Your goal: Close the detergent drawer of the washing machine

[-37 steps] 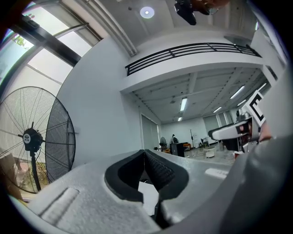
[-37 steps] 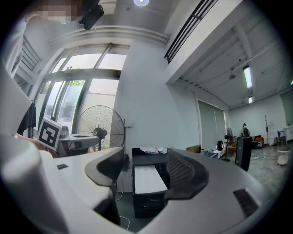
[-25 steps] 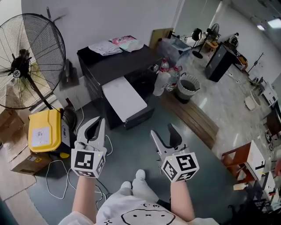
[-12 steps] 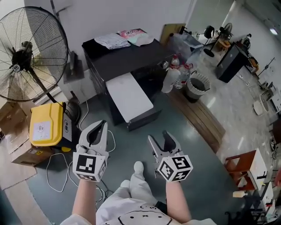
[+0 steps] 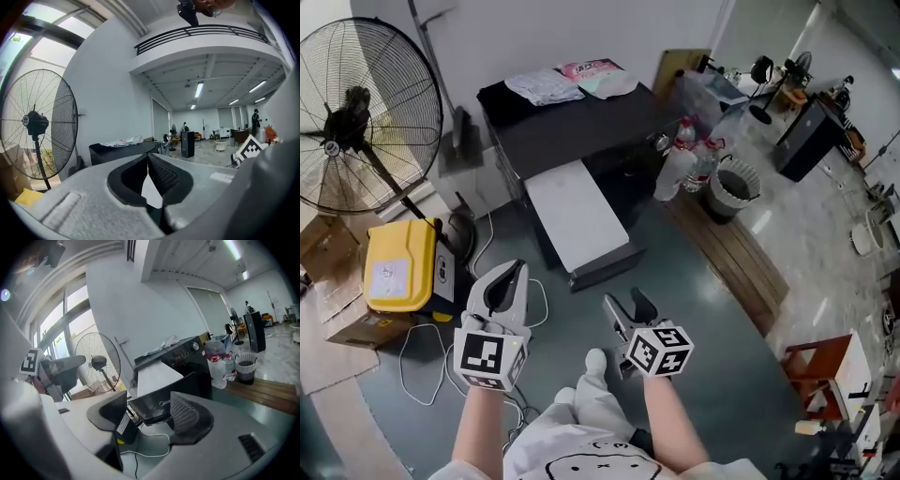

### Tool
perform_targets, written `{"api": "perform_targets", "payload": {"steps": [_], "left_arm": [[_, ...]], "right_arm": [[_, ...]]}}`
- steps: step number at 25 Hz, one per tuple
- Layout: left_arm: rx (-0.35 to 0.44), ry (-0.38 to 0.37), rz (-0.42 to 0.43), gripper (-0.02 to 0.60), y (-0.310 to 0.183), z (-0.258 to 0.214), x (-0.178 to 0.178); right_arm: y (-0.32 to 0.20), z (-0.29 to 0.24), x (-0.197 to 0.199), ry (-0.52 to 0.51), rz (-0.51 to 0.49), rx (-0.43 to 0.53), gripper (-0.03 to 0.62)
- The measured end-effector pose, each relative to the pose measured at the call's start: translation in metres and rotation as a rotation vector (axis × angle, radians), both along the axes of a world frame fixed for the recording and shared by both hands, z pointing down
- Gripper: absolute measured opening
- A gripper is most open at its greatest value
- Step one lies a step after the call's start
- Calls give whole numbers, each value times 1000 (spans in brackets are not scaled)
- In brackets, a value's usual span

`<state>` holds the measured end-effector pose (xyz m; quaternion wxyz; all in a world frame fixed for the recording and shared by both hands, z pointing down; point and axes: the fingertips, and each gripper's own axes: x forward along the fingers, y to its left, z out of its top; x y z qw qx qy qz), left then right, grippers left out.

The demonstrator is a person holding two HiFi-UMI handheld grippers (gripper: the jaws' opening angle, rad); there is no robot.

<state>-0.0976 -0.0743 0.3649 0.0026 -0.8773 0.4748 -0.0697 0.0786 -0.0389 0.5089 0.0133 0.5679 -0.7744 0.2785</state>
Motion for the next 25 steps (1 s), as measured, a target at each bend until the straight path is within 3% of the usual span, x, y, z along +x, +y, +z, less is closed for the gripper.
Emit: {"api": "perform_targets", "payload": {"steps": [13,25], "left_arm": [[-27,-66,-4,17,-33,14,19],[-78,-125,-14,17,-46,41,26]], "right_arm": [[-41,88,-4,-214,-75,-162,282],[-67,118,-12,-410,-194,-118,284]]}}
